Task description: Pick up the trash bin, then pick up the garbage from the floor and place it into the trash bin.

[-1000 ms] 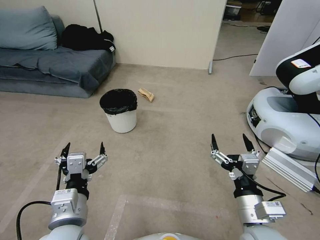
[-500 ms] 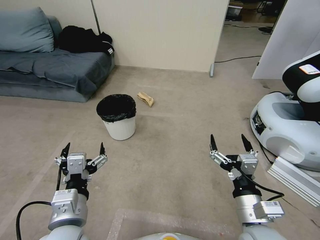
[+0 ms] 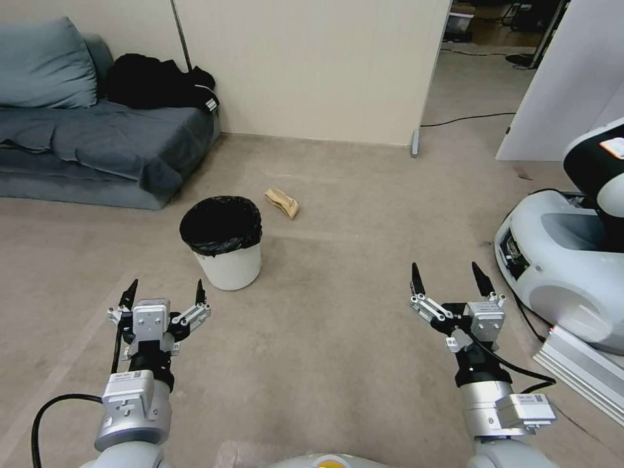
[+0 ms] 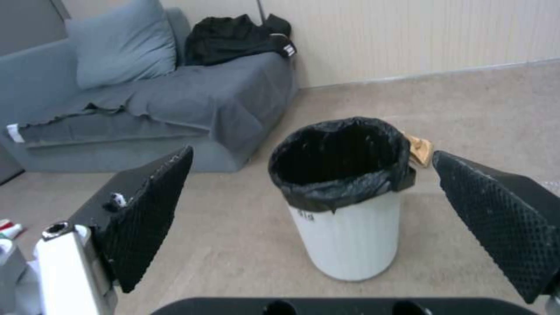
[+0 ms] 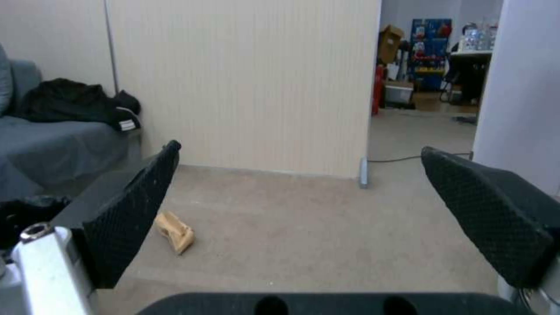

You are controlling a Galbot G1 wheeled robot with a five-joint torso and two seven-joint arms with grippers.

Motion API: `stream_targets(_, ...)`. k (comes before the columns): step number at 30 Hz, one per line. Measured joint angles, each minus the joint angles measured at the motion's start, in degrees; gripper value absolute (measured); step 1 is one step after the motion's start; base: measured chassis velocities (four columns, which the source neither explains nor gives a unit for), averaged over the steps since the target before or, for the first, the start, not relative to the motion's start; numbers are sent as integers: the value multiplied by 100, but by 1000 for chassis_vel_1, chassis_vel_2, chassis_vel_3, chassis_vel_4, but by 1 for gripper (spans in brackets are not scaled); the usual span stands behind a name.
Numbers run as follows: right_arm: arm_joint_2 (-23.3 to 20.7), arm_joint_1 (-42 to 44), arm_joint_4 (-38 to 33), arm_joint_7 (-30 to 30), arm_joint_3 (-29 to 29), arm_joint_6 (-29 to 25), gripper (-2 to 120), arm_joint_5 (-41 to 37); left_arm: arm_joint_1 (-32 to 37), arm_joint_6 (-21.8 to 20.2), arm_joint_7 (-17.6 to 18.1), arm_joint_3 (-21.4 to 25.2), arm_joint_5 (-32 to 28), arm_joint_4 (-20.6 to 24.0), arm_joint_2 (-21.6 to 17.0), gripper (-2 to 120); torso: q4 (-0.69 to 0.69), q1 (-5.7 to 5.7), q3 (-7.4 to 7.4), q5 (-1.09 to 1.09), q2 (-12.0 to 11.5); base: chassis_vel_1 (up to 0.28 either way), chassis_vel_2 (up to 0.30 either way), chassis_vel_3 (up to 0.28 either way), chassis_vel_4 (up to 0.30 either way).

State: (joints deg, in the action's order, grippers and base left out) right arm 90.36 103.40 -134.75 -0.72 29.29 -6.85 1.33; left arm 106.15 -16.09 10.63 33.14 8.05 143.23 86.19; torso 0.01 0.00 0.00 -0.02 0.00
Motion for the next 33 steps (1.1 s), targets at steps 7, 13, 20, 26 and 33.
stream_targets(7, 6, 11, 0, 18, 17, -3, 100, -11, -1, 6, -1, -13, 12, 0, 7, 100, -1, 0, 0, 3, 0, -166, 163, 160, -151)
stream_targets(13, 20, 18, 10, 19, 7, -5, 100, -17, -15, 9, -9, -21, 16, 0, 9, 100, 0, 0, 0, 3, 0, -146, 159, 159, -158)
stream_targets(20, 34, 6, 13, 19, 23, -6, 100, -19, -28, 17, -11, -25, 16, 0, 14, 100, -1, 0, 0, 0, 0, -184, 165, 170, -166)
stream_targets(26, 40, 6, 19, 23, 32, -7, 100, -21, -37, 23, -11, -36, 21, 0, 18, 100, -1, 0, 0, 2, 0, -138, 168, 144, -166)
stream_targets(33, 40, 6, 18, 23, 39, -20, 100, -21, -31, 28, -10, -29, 22, 0, 18, 100, -1, 0, 0, 0, 0, -159, 157, 150, -158)
